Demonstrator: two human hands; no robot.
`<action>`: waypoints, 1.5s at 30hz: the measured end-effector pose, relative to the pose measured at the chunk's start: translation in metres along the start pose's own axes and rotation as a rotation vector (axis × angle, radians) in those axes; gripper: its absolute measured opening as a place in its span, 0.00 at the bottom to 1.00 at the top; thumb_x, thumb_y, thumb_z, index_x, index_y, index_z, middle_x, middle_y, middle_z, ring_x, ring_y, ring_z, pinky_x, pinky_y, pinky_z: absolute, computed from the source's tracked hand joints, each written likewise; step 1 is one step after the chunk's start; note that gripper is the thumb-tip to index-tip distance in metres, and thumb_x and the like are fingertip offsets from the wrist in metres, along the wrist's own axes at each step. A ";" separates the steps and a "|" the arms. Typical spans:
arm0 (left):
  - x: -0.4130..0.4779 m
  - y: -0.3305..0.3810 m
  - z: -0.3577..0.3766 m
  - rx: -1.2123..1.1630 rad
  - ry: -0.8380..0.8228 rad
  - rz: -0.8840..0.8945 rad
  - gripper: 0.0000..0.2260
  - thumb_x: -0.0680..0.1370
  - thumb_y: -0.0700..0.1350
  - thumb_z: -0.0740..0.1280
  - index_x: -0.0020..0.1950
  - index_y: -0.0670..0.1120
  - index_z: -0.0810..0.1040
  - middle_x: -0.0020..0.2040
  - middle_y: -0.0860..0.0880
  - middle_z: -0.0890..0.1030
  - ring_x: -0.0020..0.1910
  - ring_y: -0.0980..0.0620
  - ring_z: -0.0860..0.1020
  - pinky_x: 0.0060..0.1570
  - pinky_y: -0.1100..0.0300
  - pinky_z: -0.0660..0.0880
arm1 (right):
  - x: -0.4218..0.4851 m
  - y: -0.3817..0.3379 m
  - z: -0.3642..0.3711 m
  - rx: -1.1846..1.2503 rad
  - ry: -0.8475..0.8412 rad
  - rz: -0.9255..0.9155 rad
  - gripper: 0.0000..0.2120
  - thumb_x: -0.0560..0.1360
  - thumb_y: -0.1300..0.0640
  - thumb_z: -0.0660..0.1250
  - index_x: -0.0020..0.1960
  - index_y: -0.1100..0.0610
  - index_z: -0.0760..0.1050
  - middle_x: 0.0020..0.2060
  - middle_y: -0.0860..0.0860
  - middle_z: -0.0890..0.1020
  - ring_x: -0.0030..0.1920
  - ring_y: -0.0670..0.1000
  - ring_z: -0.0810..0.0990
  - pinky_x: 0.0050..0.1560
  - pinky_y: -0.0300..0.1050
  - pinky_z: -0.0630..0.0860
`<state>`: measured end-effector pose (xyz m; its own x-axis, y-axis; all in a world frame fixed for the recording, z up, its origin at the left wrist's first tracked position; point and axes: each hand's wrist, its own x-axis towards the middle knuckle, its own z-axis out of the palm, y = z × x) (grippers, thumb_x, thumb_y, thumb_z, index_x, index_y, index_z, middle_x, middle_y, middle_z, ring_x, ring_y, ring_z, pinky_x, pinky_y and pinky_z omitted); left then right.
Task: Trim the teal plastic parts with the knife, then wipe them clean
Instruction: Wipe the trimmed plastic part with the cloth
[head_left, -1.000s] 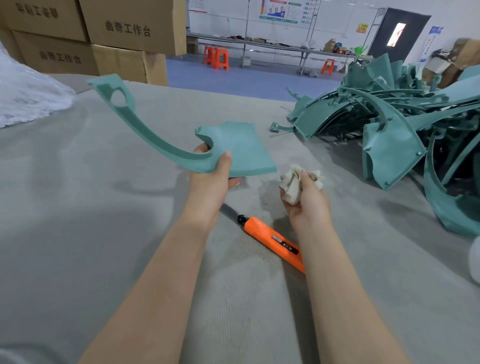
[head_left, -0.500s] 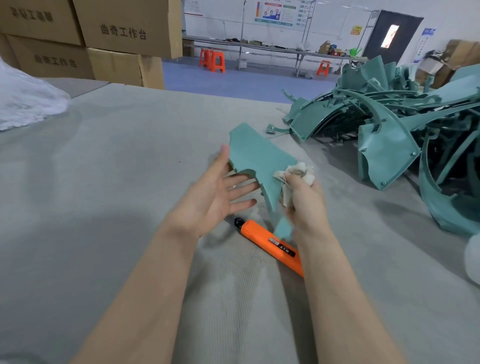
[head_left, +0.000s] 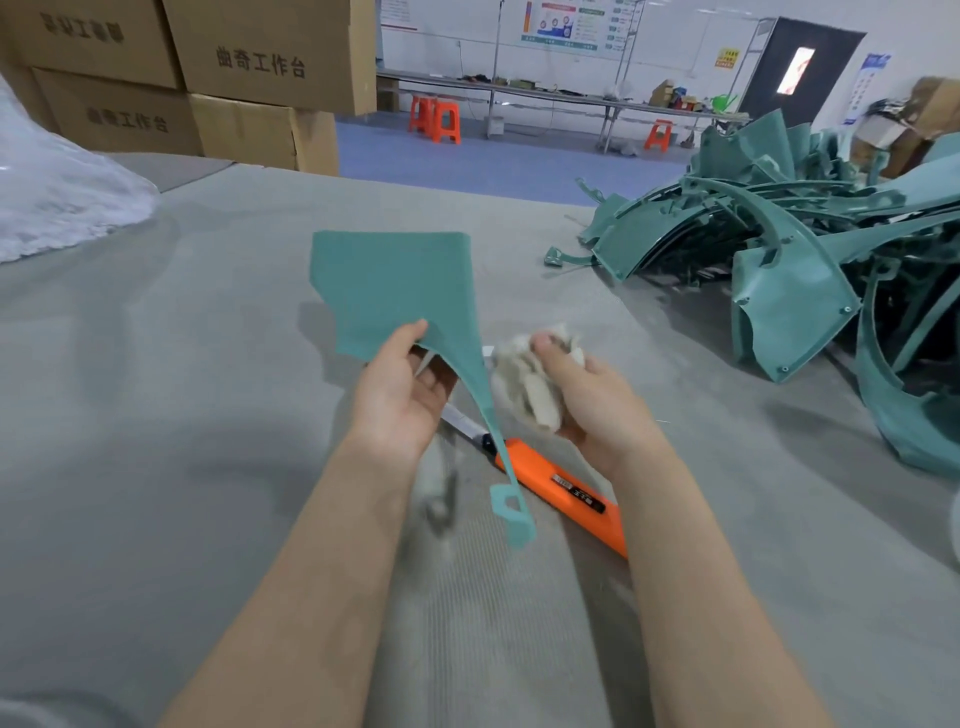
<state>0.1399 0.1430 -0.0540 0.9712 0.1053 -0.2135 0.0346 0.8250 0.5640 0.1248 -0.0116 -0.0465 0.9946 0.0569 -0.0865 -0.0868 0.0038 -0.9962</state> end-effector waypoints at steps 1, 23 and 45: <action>0.000 0.002 -0.001 -0.024 0.010 0.012 0.05 0.79 0.36 0.63 0.52 0.42 0.77 0.40 0.46 0.83 0.39 0.49 0.81 0.38 0.58 0.81 | -0.003 -0.001 0.002 -0.032 -0.114 0.027 0.09 0.80 0.51 0.63 0.45 0.54 0.78 0.33 0.48 0.84 0.34 0.46 0.82 0.34 0.40 0.79; -0.012 -0.011 0.008 0.560 -0.182 -0.142 0.06 0.78 0.35 0.63 0.49 0.44 0.77 0.32 0.50 0.83 0.28 0.54 0.82 0.28 0.63 0.77 | 0.017 0.009 0.000 0.138 0.486 -0.143 0.08 0.78 0.59 0.65 0.57 0.58 0.73 0.50 0.54 0.80 0.50 0.52 0.79 0.55 0.52 0.75; 0.000 0.002 0.004 -0.041 -0.081 0.209 0.07 0.80 0.36 0.63 0.55 0.44 0.76 0.49 0.47 0.82 0.43 0.54 0.83 0.44 0.60 0.81 | -0.006 0.001 0.010 -0.003 -0.266 0.037 0.05 0.78 0.66 0.64 0.45 0.59 0.77 0.36 0.51 0.82 0.35 0.46 0.81 0.41 0.39 0.78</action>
<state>0.1410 0.1423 -0.0499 0.9722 0.2324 -0.0294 -0.1774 0.8121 0.5559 0.1181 -0.0017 -0.0469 0.9411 0.3170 -0.1181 -0.1224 -0.0065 -0.9925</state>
